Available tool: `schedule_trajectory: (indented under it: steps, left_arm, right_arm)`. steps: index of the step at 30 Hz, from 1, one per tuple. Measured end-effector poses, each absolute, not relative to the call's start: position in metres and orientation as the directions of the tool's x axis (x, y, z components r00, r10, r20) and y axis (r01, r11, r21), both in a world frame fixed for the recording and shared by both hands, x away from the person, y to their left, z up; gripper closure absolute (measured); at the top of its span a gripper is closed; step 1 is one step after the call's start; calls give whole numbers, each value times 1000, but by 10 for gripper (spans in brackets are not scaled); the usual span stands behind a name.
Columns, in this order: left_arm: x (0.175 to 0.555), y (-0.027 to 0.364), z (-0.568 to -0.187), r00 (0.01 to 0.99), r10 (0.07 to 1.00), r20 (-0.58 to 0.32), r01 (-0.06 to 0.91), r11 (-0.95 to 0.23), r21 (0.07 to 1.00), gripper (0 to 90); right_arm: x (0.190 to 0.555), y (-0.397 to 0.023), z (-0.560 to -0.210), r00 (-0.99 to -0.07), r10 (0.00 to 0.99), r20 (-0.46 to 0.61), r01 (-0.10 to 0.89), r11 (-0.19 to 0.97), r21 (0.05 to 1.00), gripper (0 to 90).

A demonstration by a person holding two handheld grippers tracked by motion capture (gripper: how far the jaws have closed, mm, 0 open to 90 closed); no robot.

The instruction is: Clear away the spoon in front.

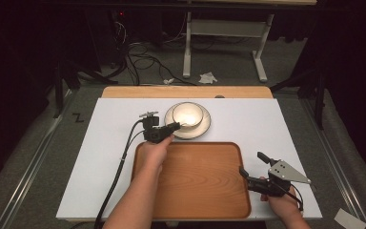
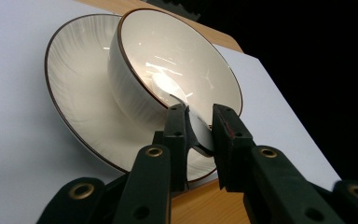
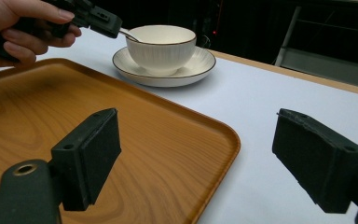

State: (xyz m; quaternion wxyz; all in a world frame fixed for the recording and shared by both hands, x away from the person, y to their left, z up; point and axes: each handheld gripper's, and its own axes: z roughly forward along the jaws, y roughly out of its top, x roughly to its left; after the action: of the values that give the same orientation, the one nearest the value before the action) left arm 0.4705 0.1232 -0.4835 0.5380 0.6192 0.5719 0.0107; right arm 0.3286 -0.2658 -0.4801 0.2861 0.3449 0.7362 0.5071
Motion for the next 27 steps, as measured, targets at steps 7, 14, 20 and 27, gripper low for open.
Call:
schedule_trajectory:
  steps: [7,14,20,27]
  left_arm:
    - [470,123,-483,354,720,-597,693,226,684,778]
    - [469,122,-482,361,725,-587,686,220,693,829]
    - [468,122,-481,370,732,-572,676,211,707,855]
    - [468,123,-481,376,734,-565,672,204,712,856]
  right_arm:
    - [328,-266,-480,-596,800,-65,223,243,944,164]
    - [328,-266,-480,-595,800,-72,217,246,945,164]
    - [328,-265,-479,-595,801,-69,220,245,944,164]
    - [328,-265,-480,-596,800,-71,219,246,944,164]
